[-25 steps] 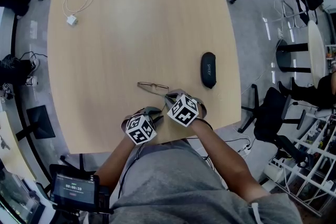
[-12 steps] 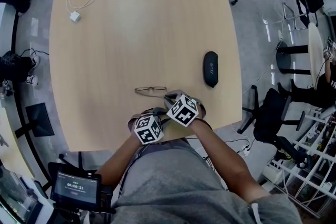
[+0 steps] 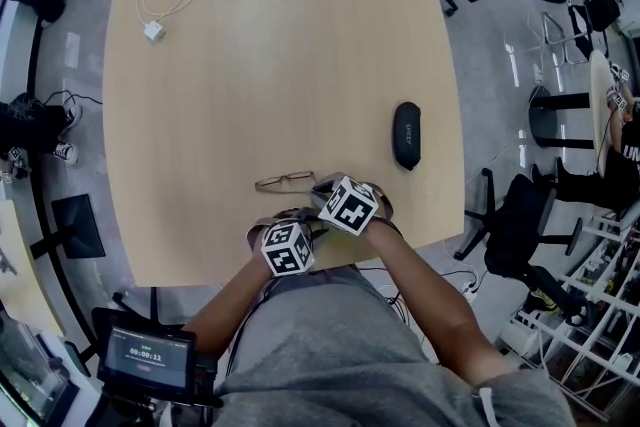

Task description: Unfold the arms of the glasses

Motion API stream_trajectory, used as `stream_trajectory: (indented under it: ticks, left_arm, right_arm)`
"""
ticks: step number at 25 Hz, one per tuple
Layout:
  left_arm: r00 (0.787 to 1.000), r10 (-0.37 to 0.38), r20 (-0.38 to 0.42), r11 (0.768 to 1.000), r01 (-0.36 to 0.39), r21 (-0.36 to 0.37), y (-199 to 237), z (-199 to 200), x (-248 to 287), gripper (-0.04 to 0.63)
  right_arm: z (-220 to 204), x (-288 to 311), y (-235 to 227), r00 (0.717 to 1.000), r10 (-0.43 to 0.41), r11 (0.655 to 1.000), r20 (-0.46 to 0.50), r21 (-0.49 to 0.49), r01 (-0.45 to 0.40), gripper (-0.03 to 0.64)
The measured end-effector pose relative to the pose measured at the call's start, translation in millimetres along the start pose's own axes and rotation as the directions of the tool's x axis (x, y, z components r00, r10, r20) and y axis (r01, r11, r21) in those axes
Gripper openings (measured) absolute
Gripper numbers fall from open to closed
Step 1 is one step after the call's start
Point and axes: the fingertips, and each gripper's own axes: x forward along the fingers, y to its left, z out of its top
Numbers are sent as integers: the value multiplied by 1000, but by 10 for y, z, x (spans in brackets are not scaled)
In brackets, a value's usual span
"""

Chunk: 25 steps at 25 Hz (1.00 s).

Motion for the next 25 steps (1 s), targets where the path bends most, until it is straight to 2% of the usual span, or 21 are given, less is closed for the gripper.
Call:
stream_trajectory:
  ticks: [4,7,10,12,14,17,19,21,25]
  left_arm:
    - [998,-62,11,997,62,47,-108,34,-180,77]
    - [994,-77,78,995,73,62,-124,124,-466,77]
    - [986,-7,167,1000,6,7,93,217,-785,77]
    - [983,73,167,997,-70,-23,330,182,-896,77]
    - [983,132,131,991,-129,-29,536,98,-939,77]
    - [981,175,85,984,-176,7,709,31,-958,77]
    - [985,167,35,984,-169,60,724,-21,-902,77]
    - [988,149,-47,982,-143,120,692,-116,-815,81]
    - [964,159,-213,973,-117,199,704,-335,-701,83]
  right_arm:
    - [15,-5,21,999,37,999,10,18,-37,12]
    - [16,27,54,999,48,999,14,20,-48,12]
    - [25,45,63,998,53,998,21,17,-53,12]
    - [21,35,57,998,58,998,24,14,-58,12]
    - [25,27,60,998,63,998,27,9,-63,12]
    - [38,30,74,997,67,998,27,2,-67,12]
    - [43,36,81,997,66,998,32,-6,-66,12]
    - [59,32,95,997,67,998,41,-15,-66,12]
    - [94,10,129,995,79,997,54,-28,-77,12]
